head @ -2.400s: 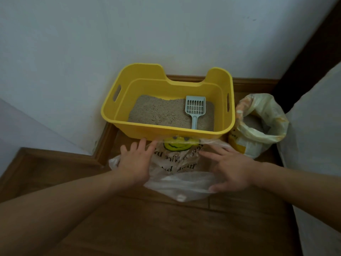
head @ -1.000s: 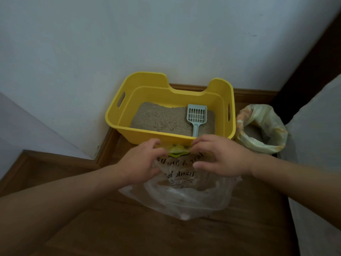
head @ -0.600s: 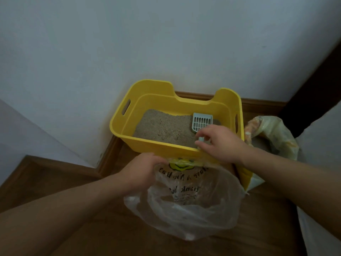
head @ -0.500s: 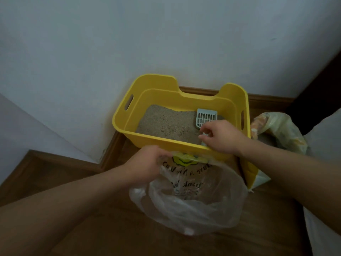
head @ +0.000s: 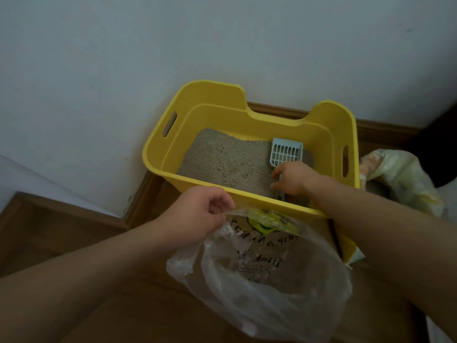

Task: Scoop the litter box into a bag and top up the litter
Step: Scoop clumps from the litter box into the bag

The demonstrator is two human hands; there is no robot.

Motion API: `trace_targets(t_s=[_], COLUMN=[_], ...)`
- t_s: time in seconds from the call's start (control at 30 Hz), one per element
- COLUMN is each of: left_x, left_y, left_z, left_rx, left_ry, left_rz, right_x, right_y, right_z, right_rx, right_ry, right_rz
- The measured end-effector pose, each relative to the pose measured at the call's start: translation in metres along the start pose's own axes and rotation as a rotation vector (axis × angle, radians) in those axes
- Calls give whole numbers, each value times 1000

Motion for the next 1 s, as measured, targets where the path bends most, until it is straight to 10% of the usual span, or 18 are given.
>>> trace_targets(t_s=[0.23,0.57,1.0], left_x=[6,16,27], left_y=[-7,-1,28], left_z=[5,0,1], left_rx=[-9,29,321], left_ry=[-4,35,-107], left_rz=[-78,-101,167], right_x=[-7,36,64], right_y=[2,14,15], right_z=[3,-31,-64], right_rx=[1,-75,-60], right_ry=[-54,338,214], right_rz=[-3,234,-25])
Point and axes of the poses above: each hand's wrist, its own z-axis towards the middle knuckle, its own x-axis out of the back of the hand, y = z × x, the point moved 9 cm from there along z, towards the middle knuckle, and after that the axes turned 9 degrees about x, right-handed, at the moved point
